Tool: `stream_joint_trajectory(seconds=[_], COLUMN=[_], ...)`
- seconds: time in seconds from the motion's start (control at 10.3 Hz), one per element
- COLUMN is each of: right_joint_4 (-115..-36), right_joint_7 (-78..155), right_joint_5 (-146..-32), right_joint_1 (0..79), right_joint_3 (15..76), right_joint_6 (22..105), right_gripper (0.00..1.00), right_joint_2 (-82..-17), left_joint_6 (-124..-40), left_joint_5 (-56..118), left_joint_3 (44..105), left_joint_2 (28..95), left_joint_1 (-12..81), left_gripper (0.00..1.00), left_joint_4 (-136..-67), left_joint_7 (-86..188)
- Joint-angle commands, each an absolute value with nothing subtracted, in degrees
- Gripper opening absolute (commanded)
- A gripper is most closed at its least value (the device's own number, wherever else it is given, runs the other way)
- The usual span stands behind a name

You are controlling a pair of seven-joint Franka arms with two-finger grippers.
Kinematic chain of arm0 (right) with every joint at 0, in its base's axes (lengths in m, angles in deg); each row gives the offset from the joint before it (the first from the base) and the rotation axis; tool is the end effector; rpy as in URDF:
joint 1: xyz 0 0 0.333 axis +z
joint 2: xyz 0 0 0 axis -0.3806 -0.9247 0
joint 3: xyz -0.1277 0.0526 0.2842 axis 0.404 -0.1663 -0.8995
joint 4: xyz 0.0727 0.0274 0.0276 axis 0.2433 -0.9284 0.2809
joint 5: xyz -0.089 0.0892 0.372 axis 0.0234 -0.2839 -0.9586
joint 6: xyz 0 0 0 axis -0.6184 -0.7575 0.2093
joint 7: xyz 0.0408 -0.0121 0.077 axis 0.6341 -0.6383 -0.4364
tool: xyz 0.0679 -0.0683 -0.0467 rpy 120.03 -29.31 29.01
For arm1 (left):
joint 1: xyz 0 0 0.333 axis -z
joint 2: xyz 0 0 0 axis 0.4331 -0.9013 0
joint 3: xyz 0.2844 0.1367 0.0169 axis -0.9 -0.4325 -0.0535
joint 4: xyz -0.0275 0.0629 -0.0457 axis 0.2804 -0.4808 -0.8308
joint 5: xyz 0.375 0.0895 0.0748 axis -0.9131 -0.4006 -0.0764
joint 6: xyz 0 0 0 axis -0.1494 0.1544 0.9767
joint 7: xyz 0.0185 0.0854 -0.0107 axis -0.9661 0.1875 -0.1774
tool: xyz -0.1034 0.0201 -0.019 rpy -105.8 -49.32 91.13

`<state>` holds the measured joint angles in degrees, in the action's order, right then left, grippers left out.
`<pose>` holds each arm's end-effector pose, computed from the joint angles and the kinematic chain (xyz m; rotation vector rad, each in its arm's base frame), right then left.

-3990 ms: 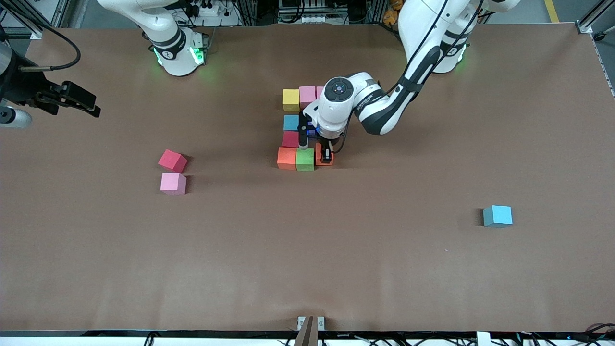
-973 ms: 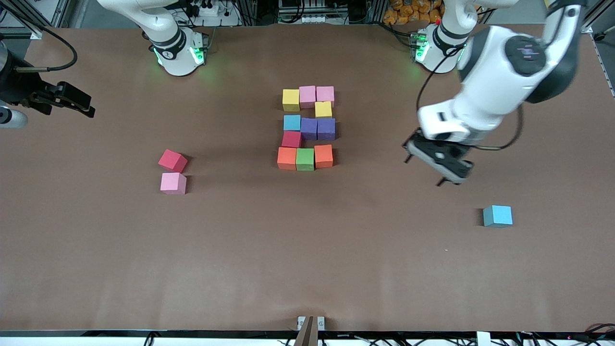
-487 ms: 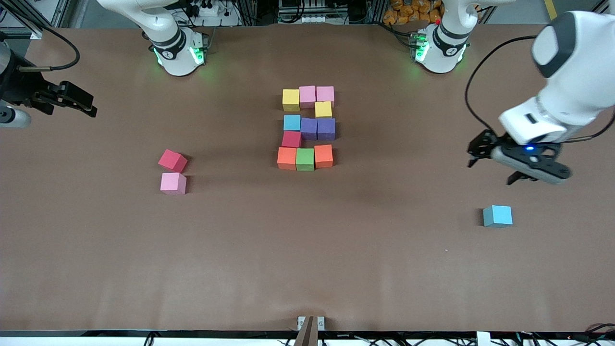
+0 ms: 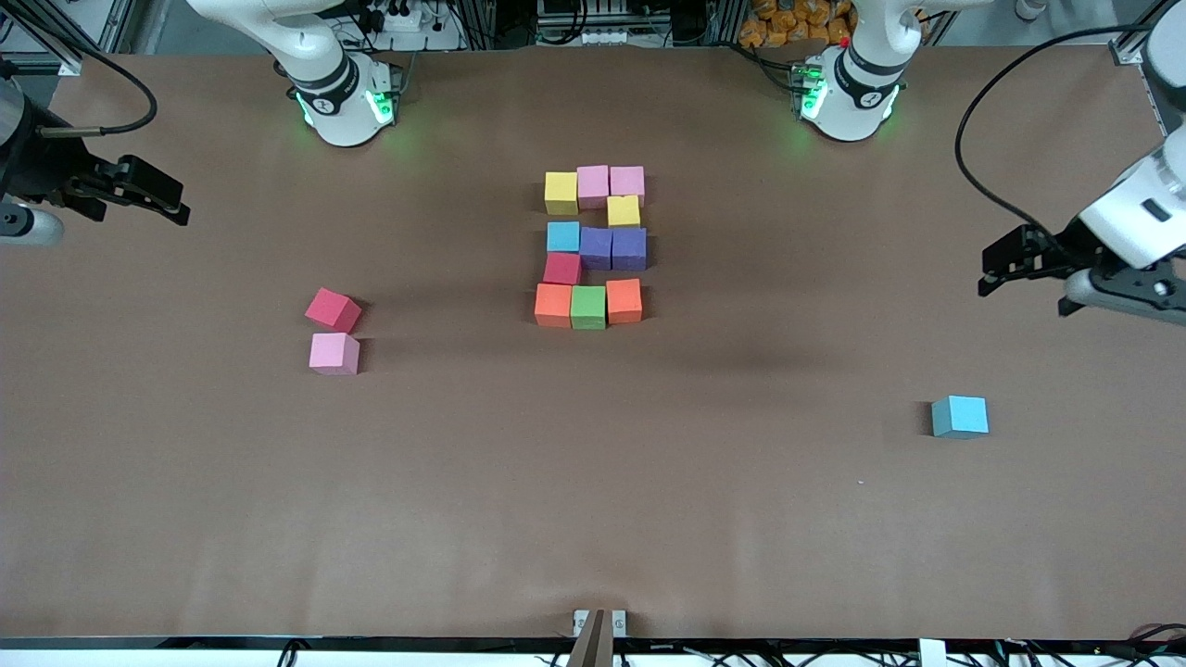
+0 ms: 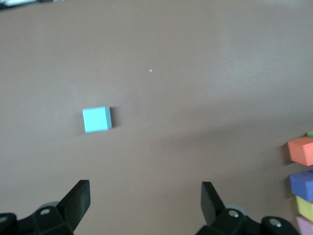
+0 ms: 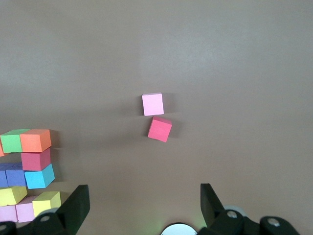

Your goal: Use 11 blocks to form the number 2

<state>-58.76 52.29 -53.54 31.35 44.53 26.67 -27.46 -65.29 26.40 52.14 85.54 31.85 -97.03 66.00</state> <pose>0.5401 0.0454 0.6579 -3.1273 0.1107 0.1332 0.5755 -0.0278 0.5882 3.0570 -0.2653 0.1161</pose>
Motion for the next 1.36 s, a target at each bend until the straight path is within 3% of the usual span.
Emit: stream_joint_trajectory(seconds=[0.0, 0.19, 0.97, 1.27], right_joint_4=[-57.6, -57.6, -57.6, -57.6], right_joint_7=[52.4, 52.4, 52.3, 52.3], right_joint_5=[-52.8, -52.8, -53.0, -53.0], right_joint_1=[31.7, 31.7, 31.6, 31.6], right_joint_3=[44.7, 44.7, 44.8, 44.8], right_joint_6=[25.9, 26.0, 26.1, 26.1], right_gripper=[1.0, 1.0, 1.0, 1.0], right_joint_2=[-27.8, -27.8, -27.8, -27.9], left_joint_6=[-57.1, -53.6, -53.5, -53.5], left_joint_5=[23.6, 22.3, 21.1, 21.2], left_joint_3=[51.3, 51.2, 49.4, 44.3], left_joint_2=[85.8, 85.9, 86.1, 85.8], left_joint_1=[32.4, 32.1, 32.4, 39.5], left_gripper=[1.0, 1.0, 1.0, 1.0], left_joint_4=[-91.7, -88.5, -88.1, -88.1], left_joint_7=[60.0, 58.6, 59.6, 60.2])
